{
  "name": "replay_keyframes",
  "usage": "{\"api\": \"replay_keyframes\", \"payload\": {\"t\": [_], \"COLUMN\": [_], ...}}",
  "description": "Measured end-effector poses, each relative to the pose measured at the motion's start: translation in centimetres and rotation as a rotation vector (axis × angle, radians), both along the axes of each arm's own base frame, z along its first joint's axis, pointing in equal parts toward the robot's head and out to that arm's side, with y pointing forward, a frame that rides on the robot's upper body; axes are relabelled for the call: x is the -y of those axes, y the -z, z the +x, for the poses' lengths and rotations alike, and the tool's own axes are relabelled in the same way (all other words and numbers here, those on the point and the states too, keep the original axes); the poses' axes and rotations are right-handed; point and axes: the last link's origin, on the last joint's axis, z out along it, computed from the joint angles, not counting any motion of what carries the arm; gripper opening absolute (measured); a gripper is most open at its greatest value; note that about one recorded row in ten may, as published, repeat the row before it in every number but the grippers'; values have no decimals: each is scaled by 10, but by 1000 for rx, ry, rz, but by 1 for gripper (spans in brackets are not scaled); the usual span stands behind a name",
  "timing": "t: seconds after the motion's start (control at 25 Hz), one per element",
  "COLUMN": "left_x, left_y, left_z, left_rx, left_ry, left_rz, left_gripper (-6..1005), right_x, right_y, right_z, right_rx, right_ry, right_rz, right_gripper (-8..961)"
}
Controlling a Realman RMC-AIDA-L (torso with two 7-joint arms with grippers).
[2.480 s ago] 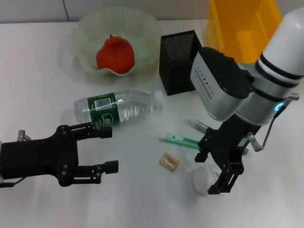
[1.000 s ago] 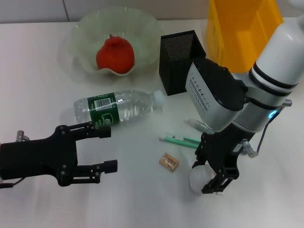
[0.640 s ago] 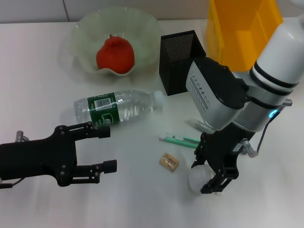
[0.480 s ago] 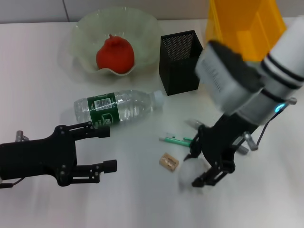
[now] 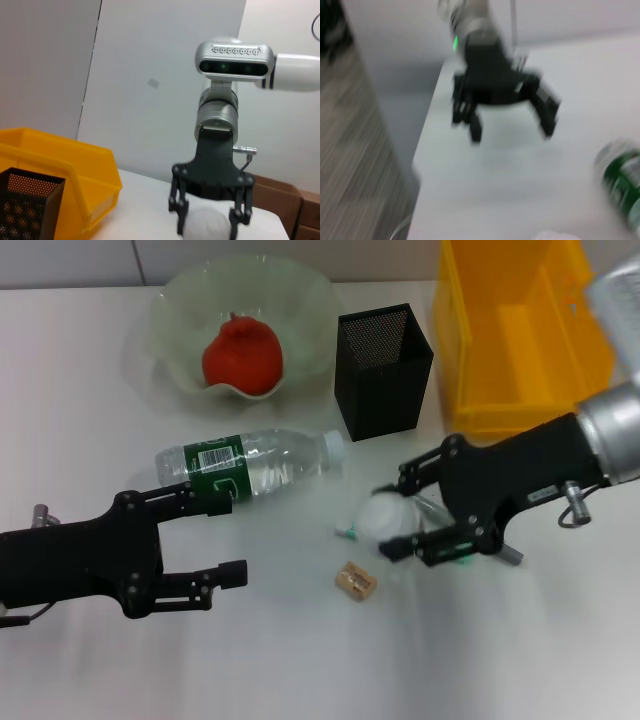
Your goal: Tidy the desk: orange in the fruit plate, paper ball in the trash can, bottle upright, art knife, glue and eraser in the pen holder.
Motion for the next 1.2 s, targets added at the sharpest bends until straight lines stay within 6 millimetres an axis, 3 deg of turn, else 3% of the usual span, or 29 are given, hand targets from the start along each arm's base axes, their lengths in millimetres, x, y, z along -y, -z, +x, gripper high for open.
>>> {"api": "replay_keyframes", "payload": {"t": [0.16, 0.36, 0.68, 0.92, 1.2], "left_x": [-1, -3, -3, -3, -4], "left_y": [3, 2, 4, 5, 5], "left_z": [2, 4, 5, 6, 6], "left_rx": [9, 14, 14, 16, 21], "left_ry": [-2, -6, -5, -5, -12], "left_rz": [0, 2, -2, -5, -10], "left_gripper": [812, 812, 811, 811, 811], "right_x": [12, 23, 28, 26, 8], "right_y": [-5, 2, 5, 2, -14], "right_z": [25, 43, 47, 49, 65], "right_rx": [-214, -351, -386, -421, -494], "right_ry": [57, 99, 117, 137, 259], "right_rz": [98, 171, 177, 232, 502], "right_gripper": [548, 548, 549, 550, 550]}}
